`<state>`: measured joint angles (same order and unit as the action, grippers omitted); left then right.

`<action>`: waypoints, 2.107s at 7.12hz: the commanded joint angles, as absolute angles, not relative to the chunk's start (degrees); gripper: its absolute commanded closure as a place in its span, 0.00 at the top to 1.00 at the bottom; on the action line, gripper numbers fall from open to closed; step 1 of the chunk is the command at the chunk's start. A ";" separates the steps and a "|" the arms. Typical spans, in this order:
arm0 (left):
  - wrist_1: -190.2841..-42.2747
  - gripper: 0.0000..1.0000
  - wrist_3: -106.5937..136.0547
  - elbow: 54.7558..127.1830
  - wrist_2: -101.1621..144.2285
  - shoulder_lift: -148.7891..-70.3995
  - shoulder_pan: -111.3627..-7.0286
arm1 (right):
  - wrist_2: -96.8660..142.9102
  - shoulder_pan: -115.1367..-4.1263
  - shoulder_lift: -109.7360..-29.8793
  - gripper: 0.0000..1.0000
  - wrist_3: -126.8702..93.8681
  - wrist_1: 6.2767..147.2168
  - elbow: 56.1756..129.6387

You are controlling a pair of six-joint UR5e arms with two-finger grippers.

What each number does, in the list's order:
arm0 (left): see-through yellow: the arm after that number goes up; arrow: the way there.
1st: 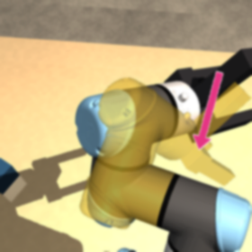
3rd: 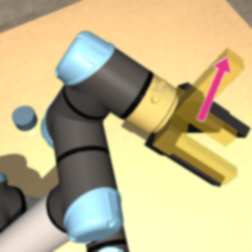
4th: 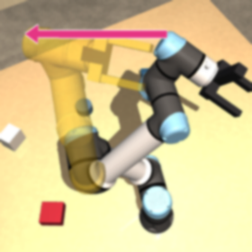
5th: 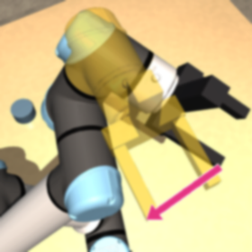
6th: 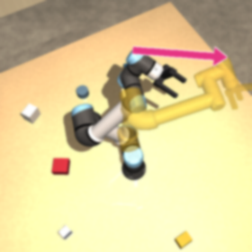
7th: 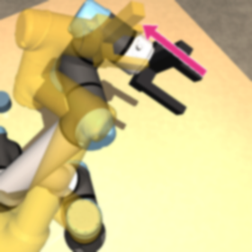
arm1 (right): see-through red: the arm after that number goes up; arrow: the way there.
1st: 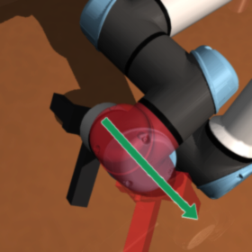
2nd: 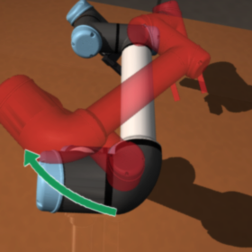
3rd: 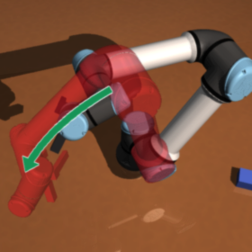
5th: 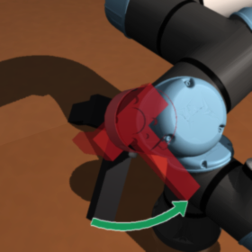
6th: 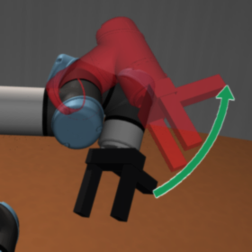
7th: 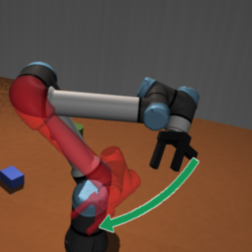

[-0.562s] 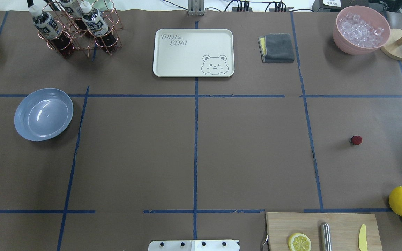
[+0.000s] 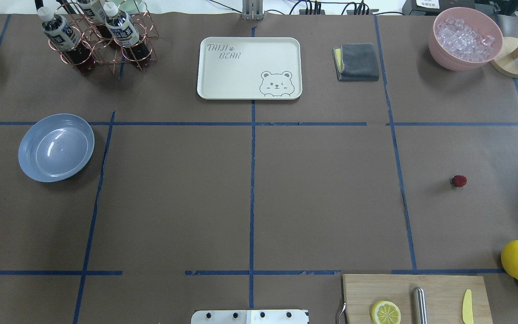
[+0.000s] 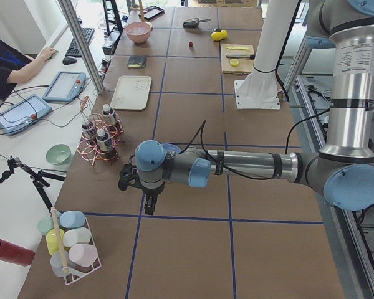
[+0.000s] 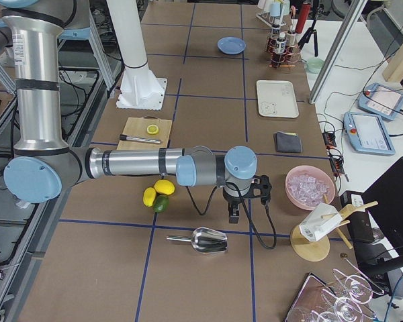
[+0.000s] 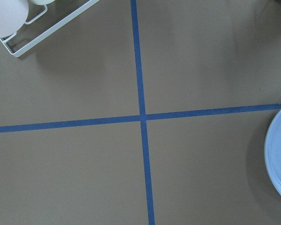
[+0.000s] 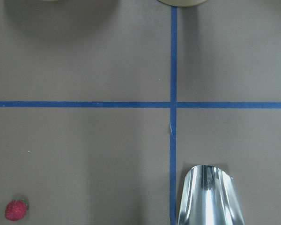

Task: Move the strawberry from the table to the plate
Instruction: 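Move the left gripper down toward the light blue plate's rim, then grasp the light blue plate's rim with the left gripper and lift it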

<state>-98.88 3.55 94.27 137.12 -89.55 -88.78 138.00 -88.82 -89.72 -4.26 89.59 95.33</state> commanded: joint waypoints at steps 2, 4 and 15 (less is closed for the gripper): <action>-100.01 1.00 4.91 98.08 137.63 -90.17 -88.07 | 137.64 -84.65 -87.36 1.00 -5.00 85.20 95.09; -115.57 1.00 22.57 97.56 137.20 -87.12 -79.77 | 137.99 -83.06 -87.28 1.00 -12.52 80.53 95.27; -145.99 0.72 55.28 80.86 116.02 -91.23 -56.16 | 138.43 -79.72 -87.36 1.00 -29.97 69.35 96.42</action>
